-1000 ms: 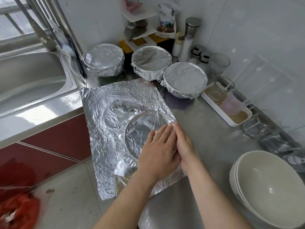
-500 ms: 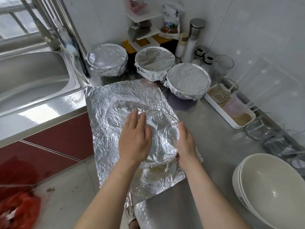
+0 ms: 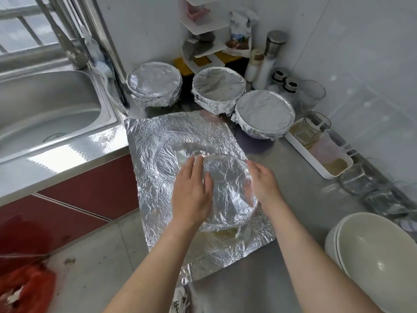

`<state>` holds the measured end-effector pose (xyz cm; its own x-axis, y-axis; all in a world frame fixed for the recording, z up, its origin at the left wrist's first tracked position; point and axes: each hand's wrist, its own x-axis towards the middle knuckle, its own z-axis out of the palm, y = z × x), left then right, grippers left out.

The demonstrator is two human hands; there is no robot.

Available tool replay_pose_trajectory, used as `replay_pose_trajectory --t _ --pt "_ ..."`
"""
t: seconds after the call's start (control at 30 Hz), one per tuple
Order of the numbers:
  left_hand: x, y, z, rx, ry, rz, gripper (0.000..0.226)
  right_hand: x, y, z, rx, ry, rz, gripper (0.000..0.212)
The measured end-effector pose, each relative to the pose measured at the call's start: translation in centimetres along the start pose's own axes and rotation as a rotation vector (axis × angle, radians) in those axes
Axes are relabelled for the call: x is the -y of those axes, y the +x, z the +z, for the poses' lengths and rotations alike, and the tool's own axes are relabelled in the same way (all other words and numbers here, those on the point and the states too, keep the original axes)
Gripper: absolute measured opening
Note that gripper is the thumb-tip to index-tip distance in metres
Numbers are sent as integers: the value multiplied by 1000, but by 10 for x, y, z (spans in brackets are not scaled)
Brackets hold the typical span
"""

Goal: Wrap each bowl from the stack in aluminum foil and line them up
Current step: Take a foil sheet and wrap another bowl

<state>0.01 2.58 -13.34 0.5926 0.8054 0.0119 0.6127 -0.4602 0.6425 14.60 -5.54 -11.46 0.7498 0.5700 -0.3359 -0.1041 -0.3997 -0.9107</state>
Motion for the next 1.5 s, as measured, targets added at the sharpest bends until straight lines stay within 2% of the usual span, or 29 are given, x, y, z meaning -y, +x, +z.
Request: replay_pose_trajectory --t 0.07,0.13,0.3,0.4,0.5,0.57,0.67,0.77,0.93,1.1,1.2,1.37,1.43,1.5 --pt "-1 3 0 -3 -71 -8 49 -1 -3 5 -14 -52 27 50" --pt "0 5 1 -12 -100 -10 48 -3 -6 8 -43 -27 33 44" --pt "3 5 2 -20 -79 37 55 -10 -2 11 -50 -90 9 46" --pt "7 11 0 0 -52 56 56 -11 -8 12 -83 -7 22 42" --pt "11 18 0 -18 -1 92 48 -13 -12 12 -85 43 32 35" --pt "12 26 -10 -80 -94 -1 40 -11 -13 9 -65 -20 -31 23" --pt "15 57 -36 -163 -359 -257 43 -2 2 0 -24 -239 -166 36" --pt "21 91 -54 -17 -619 -463 50 9 19 1 109 -411 -254 37" --pt "32 115 -53 26 -780 -585 27 5 30 12 194 -484 -334 35" --pt "40 124 -46 23 -750 -661 28 -1 31 15 109 -547 -383 31" --pt "44 130 -39 58 -701 -772 32 -1 31 16 76 -582 -405 42" --pt "50 132 -32 111 -677 -924 33 2 32 17 61 -623 -402 37" --pt "48 129 -34 60 -664 -901 28 1 31 17 49 -621 -385 37" --pt "42 124 -41 -88 -507 -742 21 1 29 16 19 -618 -365 41"
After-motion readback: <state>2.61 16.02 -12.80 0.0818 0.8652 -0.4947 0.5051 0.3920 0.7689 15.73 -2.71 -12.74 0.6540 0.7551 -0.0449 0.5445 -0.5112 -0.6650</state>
